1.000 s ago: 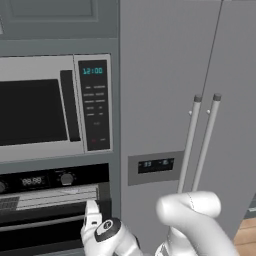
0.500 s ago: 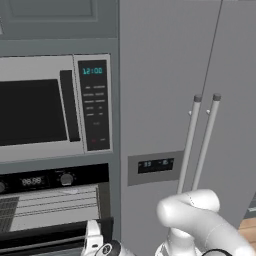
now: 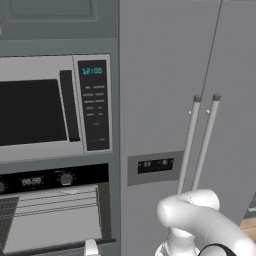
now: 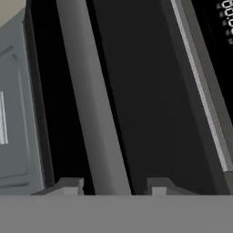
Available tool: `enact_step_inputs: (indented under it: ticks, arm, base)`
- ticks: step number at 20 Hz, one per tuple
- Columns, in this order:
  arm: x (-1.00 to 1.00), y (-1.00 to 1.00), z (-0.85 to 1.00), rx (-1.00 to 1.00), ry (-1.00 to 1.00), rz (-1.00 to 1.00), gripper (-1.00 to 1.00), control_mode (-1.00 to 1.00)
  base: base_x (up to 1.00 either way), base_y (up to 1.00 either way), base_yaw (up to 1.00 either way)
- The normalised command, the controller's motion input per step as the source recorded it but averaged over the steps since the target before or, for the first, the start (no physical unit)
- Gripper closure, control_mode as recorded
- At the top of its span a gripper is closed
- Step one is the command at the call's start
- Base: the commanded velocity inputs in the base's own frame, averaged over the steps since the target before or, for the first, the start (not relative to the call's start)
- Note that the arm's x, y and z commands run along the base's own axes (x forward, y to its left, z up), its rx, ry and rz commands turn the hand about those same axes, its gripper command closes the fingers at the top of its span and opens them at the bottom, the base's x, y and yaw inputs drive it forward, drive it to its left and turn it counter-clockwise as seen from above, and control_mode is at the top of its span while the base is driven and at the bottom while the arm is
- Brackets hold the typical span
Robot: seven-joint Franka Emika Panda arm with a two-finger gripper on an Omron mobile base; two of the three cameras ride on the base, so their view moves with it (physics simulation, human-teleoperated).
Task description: Take the baked cake out of the oven and place it on the plate for cooling. Then close the oven door.
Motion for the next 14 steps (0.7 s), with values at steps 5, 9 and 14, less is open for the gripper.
enact_step_inputs:
  ticks: [5,9,14]
  arm:
    - [0.00,0.05,0.00,0.01,0.12,-0.04,-1.00,-1.00]
    - [-0.09,0.00,0.00,0.02,0.09,-0.03,-1.00,-1.00]
    - [-0.43,0.00,0.00,0.04,0.01,0.00,-1.00,-1.00]
  base:
    - [0.00,0.00,0.00]
    - [0.00,0.00,0.00]
    - [0.00,0.00,0.00]
